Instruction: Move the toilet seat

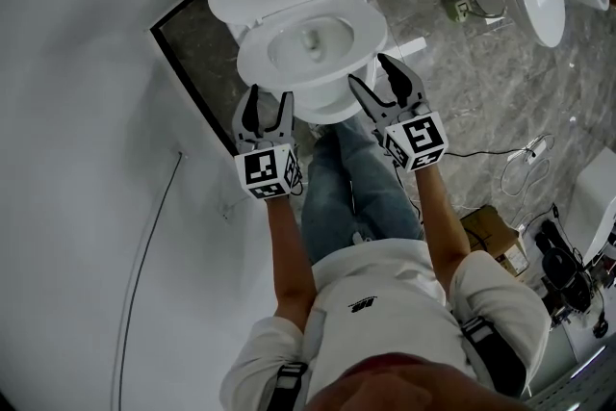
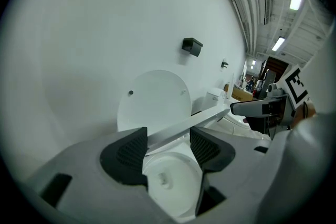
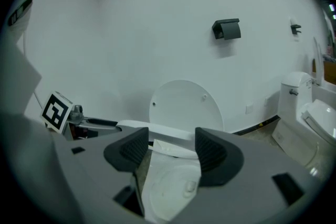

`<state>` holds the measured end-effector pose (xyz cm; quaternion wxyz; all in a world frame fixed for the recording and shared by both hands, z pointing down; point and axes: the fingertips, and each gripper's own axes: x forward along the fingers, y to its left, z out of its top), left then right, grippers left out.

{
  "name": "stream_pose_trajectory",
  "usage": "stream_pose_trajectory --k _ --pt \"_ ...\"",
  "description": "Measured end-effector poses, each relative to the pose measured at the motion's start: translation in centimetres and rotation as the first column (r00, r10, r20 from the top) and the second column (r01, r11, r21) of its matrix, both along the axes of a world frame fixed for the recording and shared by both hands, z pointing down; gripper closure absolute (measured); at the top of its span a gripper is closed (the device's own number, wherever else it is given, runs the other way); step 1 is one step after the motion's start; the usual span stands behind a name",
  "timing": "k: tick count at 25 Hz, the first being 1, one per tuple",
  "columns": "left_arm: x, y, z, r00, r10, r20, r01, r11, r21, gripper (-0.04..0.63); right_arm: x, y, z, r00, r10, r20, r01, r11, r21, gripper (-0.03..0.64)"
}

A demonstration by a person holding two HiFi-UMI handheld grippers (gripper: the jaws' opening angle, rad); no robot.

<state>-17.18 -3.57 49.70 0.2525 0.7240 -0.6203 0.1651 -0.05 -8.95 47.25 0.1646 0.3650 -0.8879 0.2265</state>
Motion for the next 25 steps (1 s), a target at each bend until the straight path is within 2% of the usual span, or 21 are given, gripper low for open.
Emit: stream_pose_trajectory --k 25 --pt "-2.5 -5.3 -2.0 0.999 -0.05 -0.022 0.051 0.998 0.046 0.34 -2.4 -5.7 -1.8 1.0 -0.007 0.022 0.006 1.0 0.027 0.322"
